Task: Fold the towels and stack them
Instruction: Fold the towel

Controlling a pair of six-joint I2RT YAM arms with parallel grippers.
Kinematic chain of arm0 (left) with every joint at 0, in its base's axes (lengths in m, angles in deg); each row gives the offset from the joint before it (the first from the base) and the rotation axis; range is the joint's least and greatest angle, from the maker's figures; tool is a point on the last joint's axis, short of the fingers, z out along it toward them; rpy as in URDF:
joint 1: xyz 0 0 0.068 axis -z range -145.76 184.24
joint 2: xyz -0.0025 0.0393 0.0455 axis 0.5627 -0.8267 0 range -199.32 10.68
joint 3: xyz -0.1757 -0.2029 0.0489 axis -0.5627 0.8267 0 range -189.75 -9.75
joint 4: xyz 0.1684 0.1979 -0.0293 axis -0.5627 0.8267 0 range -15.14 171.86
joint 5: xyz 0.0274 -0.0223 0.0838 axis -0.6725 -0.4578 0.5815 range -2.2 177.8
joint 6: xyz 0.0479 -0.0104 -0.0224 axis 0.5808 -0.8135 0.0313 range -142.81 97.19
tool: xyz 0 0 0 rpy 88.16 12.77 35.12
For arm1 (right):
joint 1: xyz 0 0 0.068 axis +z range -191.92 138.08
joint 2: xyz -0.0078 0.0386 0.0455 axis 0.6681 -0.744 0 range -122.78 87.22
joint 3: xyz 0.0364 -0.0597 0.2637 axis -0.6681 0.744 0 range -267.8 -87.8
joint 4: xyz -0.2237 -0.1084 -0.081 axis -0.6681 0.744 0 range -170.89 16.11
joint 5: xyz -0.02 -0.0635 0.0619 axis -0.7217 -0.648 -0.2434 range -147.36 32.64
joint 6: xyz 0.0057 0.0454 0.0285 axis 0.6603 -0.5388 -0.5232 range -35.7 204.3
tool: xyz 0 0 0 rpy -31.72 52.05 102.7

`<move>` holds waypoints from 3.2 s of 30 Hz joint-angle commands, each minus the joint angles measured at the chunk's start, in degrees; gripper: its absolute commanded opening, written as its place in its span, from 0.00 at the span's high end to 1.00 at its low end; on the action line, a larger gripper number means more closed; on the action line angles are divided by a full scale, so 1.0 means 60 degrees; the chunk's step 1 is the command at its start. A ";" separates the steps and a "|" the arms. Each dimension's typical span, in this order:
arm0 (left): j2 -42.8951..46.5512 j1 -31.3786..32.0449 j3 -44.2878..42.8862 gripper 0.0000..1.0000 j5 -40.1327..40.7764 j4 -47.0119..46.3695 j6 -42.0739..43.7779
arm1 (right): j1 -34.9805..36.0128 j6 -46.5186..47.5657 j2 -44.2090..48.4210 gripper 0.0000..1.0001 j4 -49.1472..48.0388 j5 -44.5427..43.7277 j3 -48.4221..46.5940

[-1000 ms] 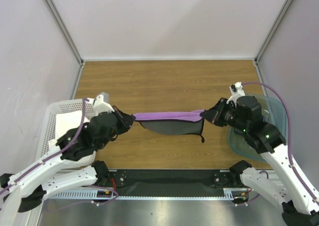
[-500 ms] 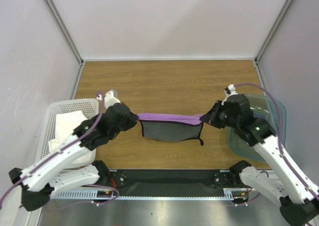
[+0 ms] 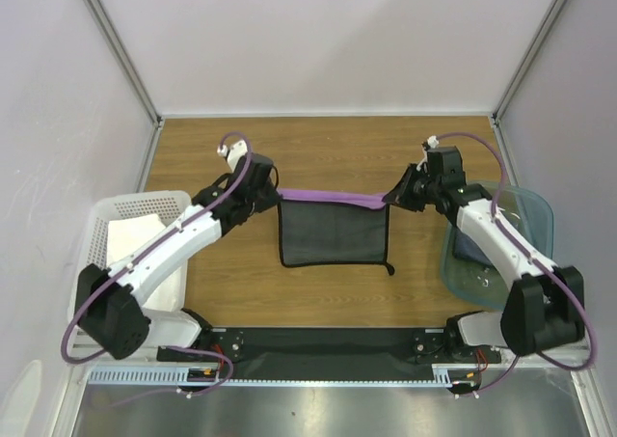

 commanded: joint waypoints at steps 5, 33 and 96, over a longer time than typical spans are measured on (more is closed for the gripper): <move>-0.1340 -0.1044 -0.1367 1.00 0.0023 -0.1199 0.1615 | -0.0732 0.0481 -0.1710 1.00 -0.1773 0.0598 -0.1094; -0.2557 -0.1631 0.1401 1.00 -0.1457 -0.2989 0.1440 | -0.0909 0.1155 -0.3177 1.00 -0.0208 0.0862 -0.0804; -0.2587 -0.1015 0.1769 1.00 -0.0550 -0.2960 0.1586 | -0.0367 0.1580 -0.1946 1.00 0.1081 0.0292 0.0605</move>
